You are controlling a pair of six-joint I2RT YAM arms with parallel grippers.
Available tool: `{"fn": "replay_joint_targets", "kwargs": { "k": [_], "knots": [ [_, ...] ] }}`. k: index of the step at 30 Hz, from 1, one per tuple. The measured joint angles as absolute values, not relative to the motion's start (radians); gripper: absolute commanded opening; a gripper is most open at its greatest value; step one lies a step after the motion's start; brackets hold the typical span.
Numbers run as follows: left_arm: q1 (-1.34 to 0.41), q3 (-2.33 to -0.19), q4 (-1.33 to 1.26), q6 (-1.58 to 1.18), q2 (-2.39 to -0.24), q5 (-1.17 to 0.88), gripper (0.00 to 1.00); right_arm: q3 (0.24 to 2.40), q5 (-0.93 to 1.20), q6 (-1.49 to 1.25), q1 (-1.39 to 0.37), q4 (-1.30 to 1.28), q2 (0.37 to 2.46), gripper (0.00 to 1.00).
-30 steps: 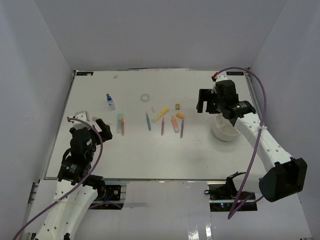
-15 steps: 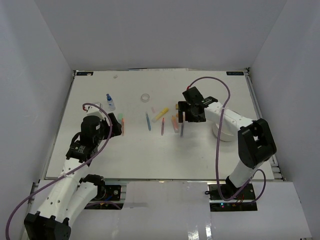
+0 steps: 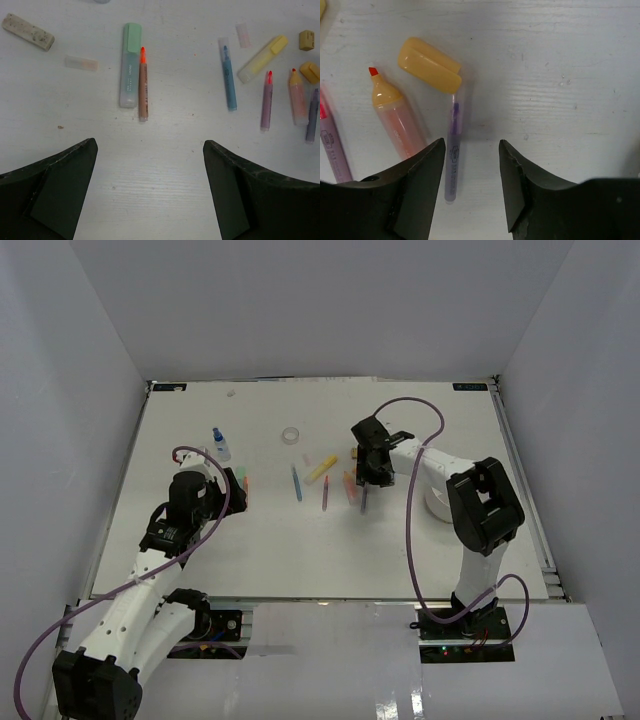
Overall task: Sort the stationery into containers
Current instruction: Pick up the pen from the center of the board.
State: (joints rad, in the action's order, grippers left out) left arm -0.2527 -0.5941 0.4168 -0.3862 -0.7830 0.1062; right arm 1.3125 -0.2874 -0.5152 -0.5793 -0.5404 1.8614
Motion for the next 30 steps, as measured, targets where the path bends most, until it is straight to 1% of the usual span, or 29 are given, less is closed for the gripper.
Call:
{"fn": "replay_joint_targets", "kwargs": {
  "k": [2, 7, 14, 21, 25, 26, 28, 30],
  "knots": [
    [-0.253, -0.594, 0.415, -0.386, -0.783, 0.104, 0.98, 1.315, -0.293, -0.523, -0.579, -0.54, 1.882, 0.49],
    [-0.253, -0.594, 0.411, -0.386, -0.783, 0.104, 0.98, 1.345, -0.305, -0.541, -0.579, -0.538, 1.929, 0.44],
    [-0.253, -0.594, 0.41, -0.385, -0.783, 0.1, 0.98, 1.379, -0.308, -0.552, -0.579, -0.52, 1.959, 0.42],
    [-0.253, -0.594, 0.41, -0.385, -0.783, 0.096, 0.98, 1.379, -0.319, -0.573, -0.579, -0.514, 1.983, 0.35],
    [-0.253, -0.594, 0.41, -0.385, -0.783, 0.095, 0.98, 1.376, -0.338, -0.579, -0.58, -0.512, 1.983, 0.23],
    [-0.253, -0.594, 0.41, -0.385, -0.783, 0.095, 0.98, 1.373, -0.343, -0.58, -0.58, -0.509, 1.982, 0.16],
    [-0.253, -0.594, 0.41, -0.385, -0.783, 0.094, 0.98, 1.361, -0.355, -0.577, -0.583, -0.499, 1.974, 0.09],
    [-0.253, -0.594, 0.41, -0.385, -0.783, 0.094, 0.98, 1.341, -0.364, -0.57, -0.584, -0.485, 1.961, 0.08]
  ]
}}
